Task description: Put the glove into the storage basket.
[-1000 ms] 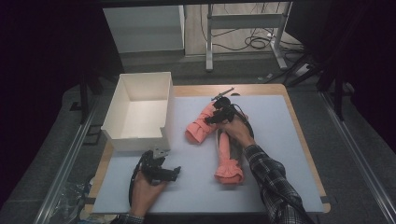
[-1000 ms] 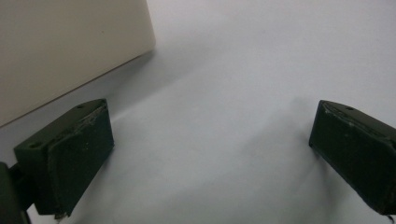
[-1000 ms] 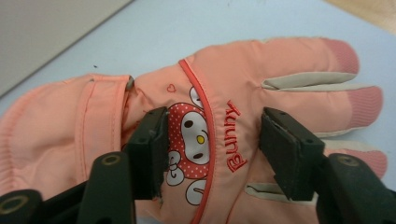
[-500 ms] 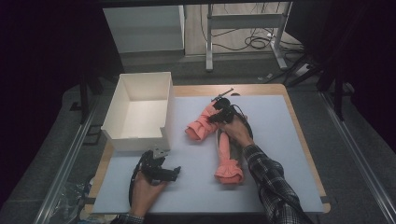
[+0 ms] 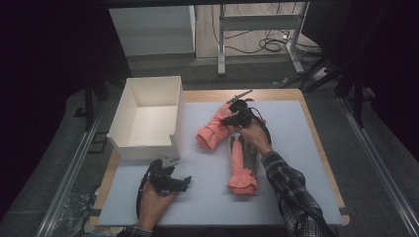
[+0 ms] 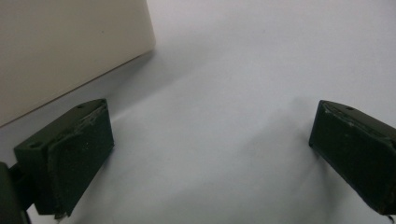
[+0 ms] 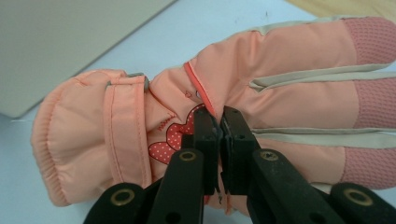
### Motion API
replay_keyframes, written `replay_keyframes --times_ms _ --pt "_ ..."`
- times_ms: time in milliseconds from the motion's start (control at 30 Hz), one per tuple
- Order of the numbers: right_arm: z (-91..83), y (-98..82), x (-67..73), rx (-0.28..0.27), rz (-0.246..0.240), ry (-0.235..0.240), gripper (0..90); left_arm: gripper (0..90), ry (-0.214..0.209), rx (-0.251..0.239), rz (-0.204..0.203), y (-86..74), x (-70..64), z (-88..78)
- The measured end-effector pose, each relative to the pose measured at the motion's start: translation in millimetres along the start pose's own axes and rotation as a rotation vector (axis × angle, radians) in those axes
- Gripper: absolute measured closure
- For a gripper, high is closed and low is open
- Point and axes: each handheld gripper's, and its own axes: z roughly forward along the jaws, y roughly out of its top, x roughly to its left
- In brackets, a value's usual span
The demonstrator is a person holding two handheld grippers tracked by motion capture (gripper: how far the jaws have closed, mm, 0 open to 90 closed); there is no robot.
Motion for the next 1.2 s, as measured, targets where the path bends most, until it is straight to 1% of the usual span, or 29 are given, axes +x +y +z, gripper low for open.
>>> replay_keyframes --times_ms 167,433,633,767,900,1133,1200 --pt "-15.6 6.7 5.2 -0.026 -0.015 0.028 85.7 0.0 0.002 0.001 0.005 0.1 0.3 -0.1" --pt "-45.0 16.4 17.5 -0.065 -0.068 0.071 85.7 0.0 0.001 0.001 0.006 0.1 0.4 -0.1" --pt "-68.6 17.3 27.4 -0.075 -0.108 0.116 85.6 0.0 0.001 0.001 0.006 0.1 0.3 -0.1" --pt "-85.3 13.4 34.4 -0.078 -0.140 0.151 85.6 0.0 0.001 0.002 0.005 0.1 0.3 -0.1" --pt "-102.1 6.0 40.2 -0.075 -0.186 0.185 85.6 0.0 0.002 0.002 0.007 0.2 0.4 -0.1" --pt "-127.7 -12.7 41.0 -0.054 -0.221 0.249 85.7 0.0 0.002 -0.001 0.002 0.2 0.1 0.0" --pt "-133.3 -18.9 40.3 -0.045 -0.231 0.260 85.6 0.0 0.002 0.000 0.002 0.2 0.0 0.0"
